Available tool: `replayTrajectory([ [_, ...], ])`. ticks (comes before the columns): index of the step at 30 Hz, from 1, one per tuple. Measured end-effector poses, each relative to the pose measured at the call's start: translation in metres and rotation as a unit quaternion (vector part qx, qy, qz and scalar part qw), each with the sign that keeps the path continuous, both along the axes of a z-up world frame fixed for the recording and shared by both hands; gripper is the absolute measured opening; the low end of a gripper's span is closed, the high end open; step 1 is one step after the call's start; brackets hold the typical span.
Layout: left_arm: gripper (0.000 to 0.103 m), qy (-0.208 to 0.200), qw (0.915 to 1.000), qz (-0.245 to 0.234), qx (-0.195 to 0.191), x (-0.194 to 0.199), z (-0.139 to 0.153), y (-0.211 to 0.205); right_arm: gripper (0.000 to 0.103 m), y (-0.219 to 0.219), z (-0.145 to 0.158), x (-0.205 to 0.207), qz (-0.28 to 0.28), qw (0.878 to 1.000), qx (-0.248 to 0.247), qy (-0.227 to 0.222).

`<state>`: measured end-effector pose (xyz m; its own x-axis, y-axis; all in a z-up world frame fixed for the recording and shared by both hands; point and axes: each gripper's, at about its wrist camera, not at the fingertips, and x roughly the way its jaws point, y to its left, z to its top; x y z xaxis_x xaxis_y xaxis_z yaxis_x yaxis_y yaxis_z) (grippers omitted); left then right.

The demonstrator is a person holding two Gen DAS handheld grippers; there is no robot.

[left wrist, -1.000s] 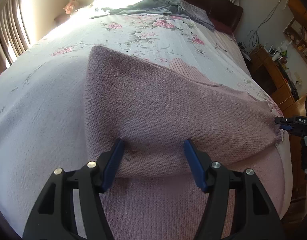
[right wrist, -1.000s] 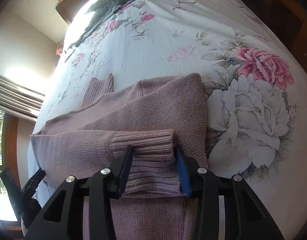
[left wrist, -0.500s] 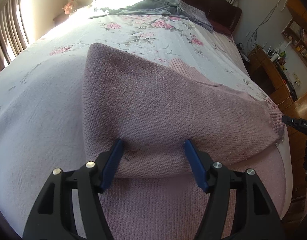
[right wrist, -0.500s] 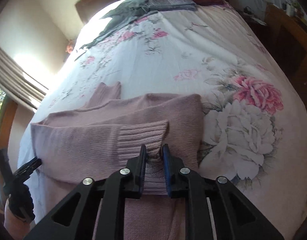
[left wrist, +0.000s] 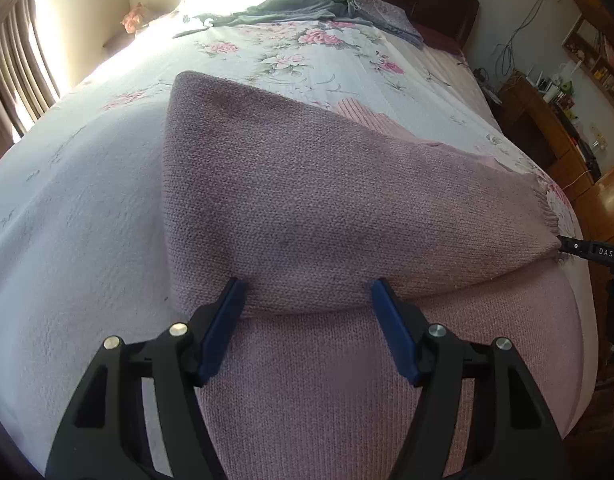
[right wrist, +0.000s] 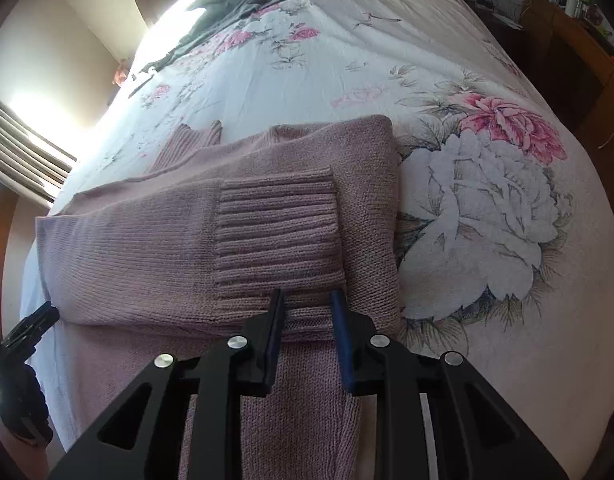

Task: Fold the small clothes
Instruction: 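Grasp the ribbed hem with the right tool while the left tool grasps it too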

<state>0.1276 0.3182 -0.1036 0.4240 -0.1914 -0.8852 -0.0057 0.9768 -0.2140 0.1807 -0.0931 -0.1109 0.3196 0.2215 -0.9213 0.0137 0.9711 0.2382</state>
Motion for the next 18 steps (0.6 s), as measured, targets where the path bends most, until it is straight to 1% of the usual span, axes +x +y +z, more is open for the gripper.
replayTrajectory([
  [1, 0.066, -0.002, 1.0, 0.003, -0.005, -0.006, 0.005, 0.003, 0.027, -0.001, 0.009, -0.008, 0.006, 1.0, 0.013, -0.012],
  [3, 0.067, -0.005, 0.9999, 0.009, -0.014, -0.024, 0.016, 0.01, 0.028, -0.006, 0.025, -0.027, 0.011, 0.999, 0.023, -0.034],
  [5, 0.068, -0.012, 0.9999, 0.008, -0.006, -0.049, 0.026, 0.018, 0.039, -0.012, 0.039, -0.055, 0.02, 0.998, 0.033, -0.051],
  [7, 0.07, -0.014, 0.9998, 0.007, 0.008, -0.08, 0.032, 0.028, 0.045, -0.018, 0.046, -0.087, 0.034, 0.996, 0.049, -0.06],
  [10, 0.071, 0.008, 0.9997, 0.019, 0.013, -0.13, 0.029, 0.046, 0.047, -0.027, 0.042, -0.139, 0.05, 0.996, 0.053, -0.049],
  [13, 0.071, 0.04, 0.9985, 0.035, 0.015, -0.178, 0.02, 0.059, 0.048, -0.037, 0.028, -0.187, 0.046, 0.997, 0.055, -0.028],
  [15, 0.071, 0.052, 0.9977, 0.042, 0.009, -0.207, 0.016, 0.061, 0.048, -0.043, 0.018, -0.216, 0.039, 0.997, 0.06, -0.012],
  [18, 0.071, 0.068, 0.9965, 0.048, -0.008, -0.241, 0.011, 0.058, 0.049, -0.047, 0.005, -0.249, 0.04, 0.998, 0.049, 0.01],
])
